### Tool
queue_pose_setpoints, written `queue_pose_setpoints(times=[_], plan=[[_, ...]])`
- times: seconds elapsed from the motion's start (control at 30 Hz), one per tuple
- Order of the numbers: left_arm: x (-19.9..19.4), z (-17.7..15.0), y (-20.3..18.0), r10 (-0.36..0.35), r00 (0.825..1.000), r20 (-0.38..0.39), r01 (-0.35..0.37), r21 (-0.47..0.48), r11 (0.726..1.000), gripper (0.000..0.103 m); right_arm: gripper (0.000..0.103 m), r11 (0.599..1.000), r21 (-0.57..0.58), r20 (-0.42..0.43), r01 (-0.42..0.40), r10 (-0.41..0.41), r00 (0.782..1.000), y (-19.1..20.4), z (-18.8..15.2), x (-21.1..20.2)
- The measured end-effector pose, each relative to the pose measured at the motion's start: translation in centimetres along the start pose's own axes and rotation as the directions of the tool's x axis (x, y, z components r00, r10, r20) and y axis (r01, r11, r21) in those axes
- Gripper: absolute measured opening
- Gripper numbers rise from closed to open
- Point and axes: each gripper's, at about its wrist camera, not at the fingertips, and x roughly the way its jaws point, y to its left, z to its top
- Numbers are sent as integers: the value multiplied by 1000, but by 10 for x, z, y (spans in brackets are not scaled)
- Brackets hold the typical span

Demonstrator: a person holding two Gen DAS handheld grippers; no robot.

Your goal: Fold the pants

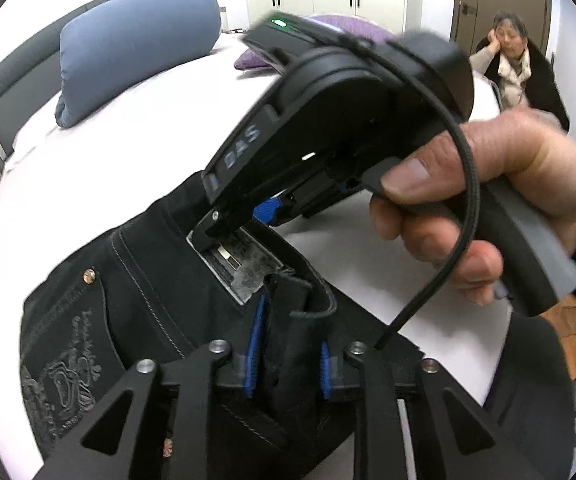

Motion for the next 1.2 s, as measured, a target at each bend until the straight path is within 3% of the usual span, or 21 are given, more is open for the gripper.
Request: queue_pose_setpoints(times=[0.03, 0.07, 0.17, 0.2, 0.27, 0.33, 0.5, 0.53, 0.6, 0.7, 0.73, 0.77, 0.83, 0.87, 1.07, 1.13, 1.2], plan=[[-5, 0, 4, -33, 999, 2, 33, -16, 999, 37, 19, 999, 23, 8, -33, 33, 999, -5, -2, -1], [-9, 0, 8, -65, 998, -1, 65, -32, 997, 47, 20, 998, 35, 16, -45, 45, 999, -7, -4, -3], [-39, -7, 26, -102, 994, 37, 105, -73, 992, 72, 29, 999, 53, 73, 3, -7, 997, -10, -10, -18], [-54, -11, 37, -107, 992, 60, 112, -94, 989, 78, 45, 995, 76, 106, 63, -70, 992, -12, -11, -27], [-74, -18, 56, -105, 991, 86, 116, -141, 983, 80, 49, 976, 98, 156, 194, -207, 966, -9, -15, -43], [-94, -26, 85, -76, 991, 108, 97, -204, 974, 80, 50, 962, 48, 191, 267, -272, 943, 12, -21, -54], [-125, -54, 153, 60, 989, 132, -6, -379, 925, 80, 50, 974, -169, 190, 152, -119, 975, 97, -40, -43], [-123, -58, 158, 74, 990, 116, -22, -398, 917, 79, 49, 972, -204, 163, 114, -81, 983, 112, -44, -31], [-120, -67, 168, 64, 993, 104, -11, -447, 894, 67, 48, 969, -238, 105, 73, -49, 993, 131, -53, -5], [-107, -72, 184, 45, 997, 66, -8, -474, 880, 49, 43, 962, -235, 33, 140, -136, 990, 124, -62, 35], [-103, -73, 186, 32, 998, 60, 1, -480, 877, 48, 40, 954, -220, 19, 205, -206, 978, 111, -64, 46], [-99, -72, 187, 22, 998, 55, 8, -484, 875, 47, 19, 948, -198, 19, 250, -251, 968, 97, -64, 51], [-90, -68, 184, 15, 998, 54, 13, -477, 879, 47, 3, 985, -72, 47, 157, -154, 987, 67, -67, 42], [-88, -65, 186, 14, 998, 57, 15, -472, 881, 47, 0, 985, -38, 64, 168, -166, 984, 58, -69, 38], [-56, -29, 195, 23, 998, 53, 2, -428, 904, 47, 0, 985, -17, 117, 173, -169, 979, 54, -84, 40], [-33, -16, 200, 4, 1000, 10, 0, -407, 914, 39, 0, 986, -7, 123, 165, -163, 979, 51, -88, 42], [-13, -13, 207, -15, 999, -41, -2, -389, 921, 24, 0, 988, 2, 128, 151, -150, 980, 46, -88, 39]])
